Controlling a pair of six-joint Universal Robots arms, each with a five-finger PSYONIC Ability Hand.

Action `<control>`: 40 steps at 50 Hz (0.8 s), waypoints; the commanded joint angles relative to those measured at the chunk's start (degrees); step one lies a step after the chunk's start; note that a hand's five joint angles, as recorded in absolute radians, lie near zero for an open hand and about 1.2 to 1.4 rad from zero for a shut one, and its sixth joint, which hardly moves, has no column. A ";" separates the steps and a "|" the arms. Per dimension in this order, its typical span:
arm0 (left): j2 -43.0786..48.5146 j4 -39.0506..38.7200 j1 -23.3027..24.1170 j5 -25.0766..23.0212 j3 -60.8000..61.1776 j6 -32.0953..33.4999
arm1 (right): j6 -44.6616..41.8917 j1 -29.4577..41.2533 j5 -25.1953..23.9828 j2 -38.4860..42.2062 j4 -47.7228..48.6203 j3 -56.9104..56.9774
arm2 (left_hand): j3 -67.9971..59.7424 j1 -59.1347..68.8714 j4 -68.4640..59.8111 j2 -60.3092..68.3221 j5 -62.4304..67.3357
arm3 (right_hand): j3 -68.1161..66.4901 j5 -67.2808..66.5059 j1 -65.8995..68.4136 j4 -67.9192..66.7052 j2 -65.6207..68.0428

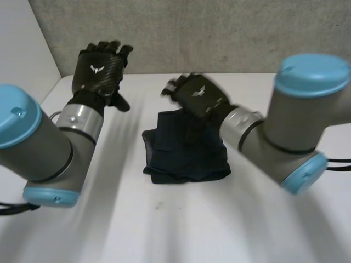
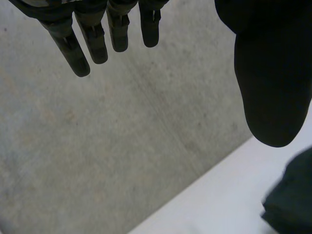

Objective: Fold the shorts.

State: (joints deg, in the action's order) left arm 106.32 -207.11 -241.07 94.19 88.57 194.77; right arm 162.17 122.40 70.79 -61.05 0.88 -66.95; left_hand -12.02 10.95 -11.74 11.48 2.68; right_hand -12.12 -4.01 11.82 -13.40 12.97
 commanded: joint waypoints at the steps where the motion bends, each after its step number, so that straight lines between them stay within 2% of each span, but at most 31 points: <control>1: 7.58 2.58 4.99 -0.24 -9.28 -3.08 | 11.68 -4.70 6.99 0.31 -2.89 1.55 | 0.79 0.27 0.52 -0.25 -1.45 | 2.12 4.01 -1.82 3.40 -2.97; 7: 18.30 9.78 8.60 -1.64 -17.63 -3.26 | 11.51 -5.24 7.88 7.42 -6.24 7.17 | 0.62 0.44 0.35 -0.08 -1.29 | 2.12 4.01 -1.82 3.40 -2.97; 17: 30.61 24.45 8.51 -0.33 -29.41 -2.82 | 11.33 -5.15 7.44 18.23 -11.16 14.03 | -1.56 2.62 -1.84 2.10 0.90 | 2.12 4.01 -1.82 3.40 -2.97; 27: 34.13 31.85 6.67 5.38 -30.30 1.66 | 6.68 -4.97 7.44 22.81 -11.16 14.56 | -1.73 2.79 -2.01 2.27 1.07 | 2.12 4.01 -1.82 3.40 -2.97; 35: 33.17 32.38 6.93 5.74 -29.77 2.36 | 2.63 -4.62 7.88 23.43 -11.25 13.86 | -1.56 2.62 -1.84 2.10 0.90 | 2.12 4.01 -1.82 3.40 -2.97; 40: 28.88 32.47 7.63 5.56 -29.42 1.75 | 2.19 -4.53 7.88 21.16 -11.86 13.60 | -1.40 2.46 -1.67 1.94 0.73 | 2.12 4.01 -1.82 3.40 -2.97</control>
State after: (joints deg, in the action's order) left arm 139.52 -174.53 -234.20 100.11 58.78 197.29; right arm 164.95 117.71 78.62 -37.67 -10.42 -52.98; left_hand -12.02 11.43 -11.74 11.59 2.69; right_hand -11.41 -4.01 9.45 -13.40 12.97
